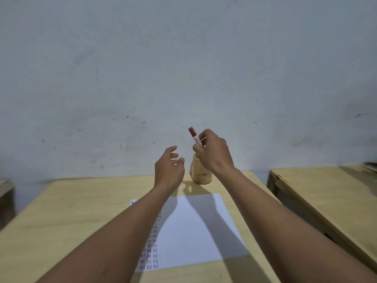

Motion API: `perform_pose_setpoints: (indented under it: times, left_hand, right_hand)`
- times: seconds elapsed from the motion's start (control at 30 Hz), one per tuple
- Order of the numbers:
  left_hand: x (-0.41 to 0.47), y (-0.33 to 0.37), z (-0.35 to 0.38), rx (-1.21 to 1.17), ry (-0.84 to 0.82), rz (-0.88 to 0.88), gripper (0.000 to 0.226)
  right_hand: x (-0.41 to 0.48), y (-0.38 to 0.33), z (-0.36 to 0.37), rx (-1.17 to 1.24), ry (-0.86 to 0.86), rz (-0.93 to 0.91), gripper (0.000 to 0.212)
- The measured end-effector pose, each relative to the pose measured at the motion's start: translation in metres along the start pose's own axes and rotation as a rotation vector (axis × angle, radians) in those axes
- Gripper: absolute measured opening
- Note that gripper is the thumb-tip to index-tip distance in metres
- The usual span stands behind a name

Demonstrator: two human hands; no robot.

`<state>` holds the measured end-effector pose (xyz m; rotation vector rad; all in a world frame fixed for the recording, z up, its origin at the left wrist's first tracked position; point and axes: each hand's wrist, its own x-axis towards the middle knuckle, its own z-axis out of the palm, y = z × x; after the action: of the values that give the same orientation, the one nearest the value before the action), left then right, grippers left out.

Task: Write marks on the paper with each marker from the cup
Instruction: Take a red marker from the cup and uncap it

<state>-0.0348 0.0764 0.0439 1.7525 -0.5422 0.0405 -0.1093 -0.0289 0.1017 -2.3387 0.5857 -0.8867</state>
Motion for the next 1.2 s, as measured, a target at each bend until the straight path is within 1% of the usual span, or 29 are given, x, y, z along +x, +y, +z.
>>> perform_pose_setpoints:
  times: [0.2,0.33,0.43,0.47,0.5,0.53,0.57,0.6,0.63,0.67,0.73,0.8,0.87,0.97,1.1,1.2]
  left_hand:
    - [-0.021,0.028,-0.032,-0.068,-0.026,0.098,0.026]
    - [-0.032,0.031,-0.043,-0.102,-0.030,0.077,0.011]
    - [-0.040,0.031,-0.050,-0.156,-0.012,0.031,0.005]
    - [-0.041,0.032,-0.053,-0.185,0.008,0.014,0.004]
    - [-0.043,0.033,-0.055,-0.212,0.032,-0.005,0.004]
    - [-0.044,0.034,-0.057,-0.243,0.054,-0.024,0.004]
    - [-0.046,0.035,-0.060,-0.270,0.069,-0.045,0.004]
    - [-0.047,0.036,-0.062,-0.296,0.072,-0.061,0.005]
    - [-0.048,0.036,-0.064,-0.314,0.061,-0.076,0.006]
    - [-0.049,0.036,-0.066,-0.325,0.037,-0.089,0.007]
    - [-0.051,0.036,-0.071,-0.317,-0.017,-0.105,0.008]
    - [-0.054,0.034,-0.076,-0.291,-0.050,-0.109,0.009]
    - [-0.055,0.030,-0.080,-0.269,-0.045,-0.106,0.010]
    - [-0.057,0.024,-0.085,-0.252,-0.024,-0.114,0.012]
    - [-0.055,0.018,-0.093,-0.269,-0.013,-0.165,0.019]
    - [-0.053,0.011,-0.100,-0.254,-0.002,-0.185,0.019]
  right_hand:
    - [-0.037,-0.003,0.001,-0.079,-0.118,-0.027,0.020]
    - [-0.052,-0.003,0.005,-0.083,-0.154,-0.048,0.022]
    - [-0.063,-0.007,0.003,-0.074,-0.087,-0.095,0.026]
    - [-0.069,-0.010,0.002,-0.058,-0.027,-0.103,0.023]
    - [-0.075,-0.014,0.002,-0.043,0.026,-0.092,0.012]
    - [-0.081,-0.019,0.003,-0.016,0.047,-0.064,0.010]
    - [-0.087,-0.024,0.005,0.023,0.031,-0.009,0.026]
    - [-0.092,-0.029,0.007,0.112,-0.019,0.076,0.038]
    - [-0.094,-0.034,0.009,0.268,-0.072,0.195,0.044]
    - [-0.096,-0.039,0.010,0.478,-0.119,0.337,0.045]
    - [-0.095,-0.047,0.014,0.895,-0.160,0.579,0.038]
    - [-0.093,-0.052,0.019,1.152,-0.125,0.669,0.026]
    - [-0.094,-0.053,0.024,1.236,-0.100,0.661,0.025]
    - [-0.097,-0.056,0.030,1.277,-0.084,0.616,0.025]
    - [-0.099,-0.058,0.043,1.272,-0.081,0.561,0.024]
    - [-0.101,-0.060,0.054,1.283,-0.080,0.564,0.020]
